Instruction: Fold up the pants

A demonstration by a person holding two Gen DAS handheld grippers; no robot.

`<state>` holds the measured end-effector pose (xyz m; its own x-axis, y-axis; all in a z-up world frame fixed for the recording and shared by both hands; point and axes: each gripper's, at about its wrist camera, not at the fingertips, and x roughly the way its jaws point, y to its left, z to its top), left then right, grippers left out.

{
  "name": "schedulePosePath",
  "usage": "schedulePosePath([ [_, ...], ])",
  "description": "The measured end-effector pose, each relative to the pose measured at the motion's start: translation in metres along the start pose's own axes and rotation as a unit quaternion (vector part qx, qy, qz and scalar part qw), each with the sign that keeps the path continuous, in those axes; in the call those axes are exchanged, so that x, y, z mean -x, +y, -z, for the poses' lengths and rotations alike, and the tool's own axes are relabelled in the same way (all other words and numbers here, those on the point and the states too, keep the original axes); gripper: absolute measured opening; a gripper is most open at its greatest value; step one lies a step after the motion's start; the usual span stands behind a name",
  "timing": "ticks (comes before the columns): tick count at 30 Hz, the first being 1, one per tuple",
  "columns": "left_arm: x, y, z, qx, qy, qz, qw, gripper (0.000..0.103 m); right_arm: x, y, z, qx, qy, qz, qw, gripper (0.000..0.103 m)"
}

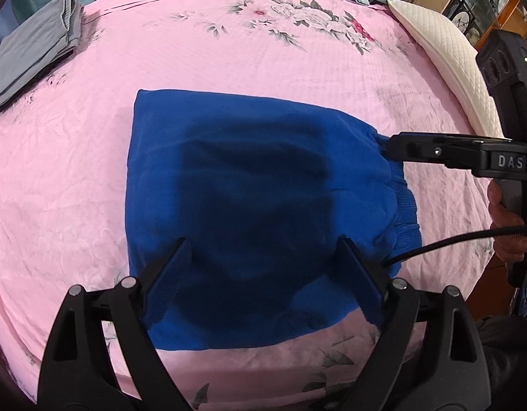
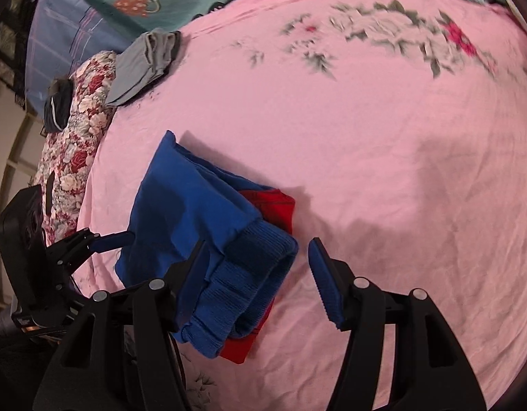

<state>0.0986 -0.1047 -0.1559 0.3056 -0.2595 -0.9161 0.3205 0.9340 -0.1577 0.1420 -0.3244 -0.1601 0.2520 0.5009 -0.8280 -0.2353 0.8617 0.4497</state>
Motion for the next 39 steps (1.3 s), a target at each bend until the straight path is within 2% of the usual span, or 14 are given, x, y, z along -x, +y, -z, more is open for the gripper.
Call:
schedulePosePath([
  [4, -0.003, -0.002, 0.001, -0.011, 0.000, -0.003, 0.9999, 0.092, -0.009, -0.010, 0.000, -0.022, 0.005, -0.013, 1.000, 0.061],
  [12, -0.006, -0.004, 0.001, -0.024, 0.002, -0.007, 0.9997, 0.093, -0.033, -0.025, -0.007, -0.069, 0.025, -0.066, 0.995, 0.063],
  [22, -0.009, -0.003, 0.001, -0.035, 0.005, -0.003, 0.9994, 0.094, -0.049, -0.015, -0.007, -0.054, 0.034, -0.086, 0.994, 0.065],
  [29, -0.004, 0.000, -0.001, -0.039, -0.001, 0.007, 0.9992, 0.094, -0.052, -0.026, -0.002, -0.076, 0.014, -0.122, 0.990, 0.063],
  [32, 0.020, 0.018, -0.011, -0.025, -0.038, 0.002, 0.9990, 0.094, -0.050, -0.020, -0.004, -0.072, 0.021, -0.098, 0.992, 0.051],
  [35, 0.043, 0.060, -0.029, 0.019, -0.066, 0.005, 0.9976, 0.094, -0.045, -0.009, -0.002, -0.051, 0.010, -0.068, 0.996, 0.046],
  [39, 0.036, 0.117, -0.055, 0.089, -0.055, 0.013, 0.9944, 0.092, -0.044, 0.009, 0.002, -0.020, -0.008, -0.009, 1.000, 0.045],
])
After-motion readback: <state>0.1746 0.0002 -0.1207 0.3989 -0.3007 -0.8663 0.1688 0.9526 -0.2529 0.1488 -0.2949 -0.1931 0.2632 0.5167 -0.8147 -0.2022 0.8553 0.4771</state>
